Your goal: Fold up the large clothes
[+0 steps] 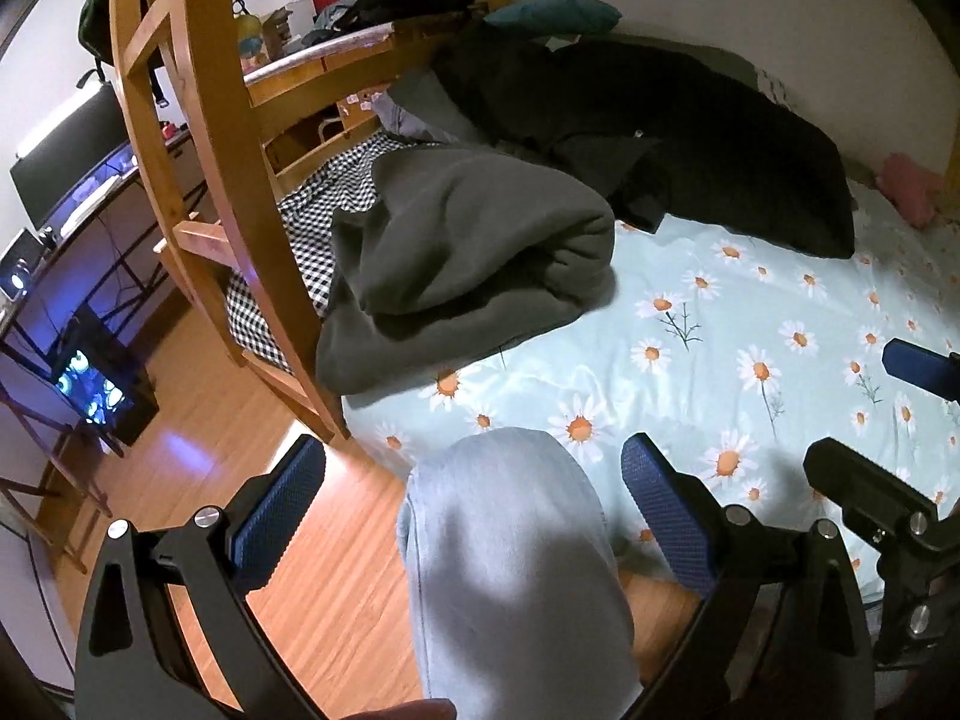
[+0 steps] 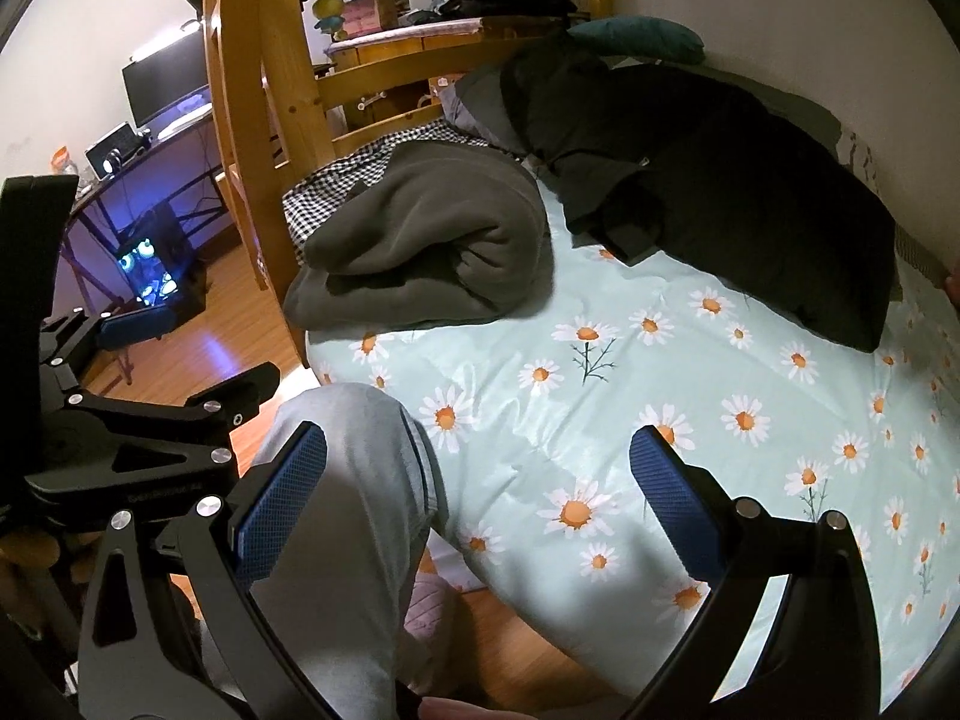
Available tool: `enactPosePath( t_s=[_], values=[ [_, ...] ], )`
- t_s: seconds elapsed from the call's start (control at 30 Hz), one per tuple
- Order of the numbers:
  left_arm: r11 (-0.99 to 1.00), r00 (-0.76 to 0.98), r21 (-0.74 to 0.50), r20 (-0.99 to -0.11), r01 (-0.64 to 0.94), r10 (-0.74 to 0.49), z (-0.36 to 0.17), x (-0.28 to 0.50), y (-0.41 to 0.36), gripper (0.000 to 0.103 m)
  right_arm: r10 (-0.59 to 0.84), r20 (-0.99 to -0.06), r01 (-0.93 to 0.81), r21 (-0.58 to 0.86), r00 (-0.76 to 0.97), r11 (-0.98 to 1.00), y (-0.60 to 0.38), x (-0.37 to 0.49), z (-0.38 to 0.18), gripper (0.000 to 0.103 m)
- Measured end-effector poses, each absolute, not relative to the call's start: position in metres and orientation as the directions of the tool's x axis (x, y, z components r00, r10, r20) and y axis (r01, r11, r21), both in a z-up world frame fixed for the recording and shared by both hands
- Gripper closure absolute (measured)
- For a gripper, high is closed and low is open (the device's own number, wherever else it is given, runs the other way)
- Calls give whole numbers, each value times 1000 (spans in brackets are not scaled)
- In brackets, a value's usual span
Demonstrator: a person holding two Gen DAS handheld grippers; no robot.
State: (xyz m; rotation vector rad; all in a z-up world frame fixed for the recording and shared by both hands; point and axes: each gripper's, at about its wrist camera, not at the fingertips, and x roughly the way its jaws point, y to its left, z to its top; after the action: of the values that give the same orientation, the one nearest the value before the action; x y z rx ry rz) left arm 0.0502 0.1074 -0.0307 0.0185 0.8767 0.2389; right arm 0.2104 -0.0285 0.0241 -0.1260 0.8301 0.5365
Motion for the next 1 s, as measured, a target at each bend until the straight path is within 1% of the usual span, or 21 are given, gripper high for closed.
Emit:
enactPosePath(
  t_s=[0.47, 1.0],
  values=[
    [975, 608, 132, -765, -178, 214, -33, 52, 104, 6, 407, -727, -518, 83, 553, 852, -29, 211, 24, 3],
    [978, 601, 124, -774, -165, 200, -36, 54, 105, 6, 412, -726, -521, 86, 551, 849, -29, 211, 23, 3]
  ],
)
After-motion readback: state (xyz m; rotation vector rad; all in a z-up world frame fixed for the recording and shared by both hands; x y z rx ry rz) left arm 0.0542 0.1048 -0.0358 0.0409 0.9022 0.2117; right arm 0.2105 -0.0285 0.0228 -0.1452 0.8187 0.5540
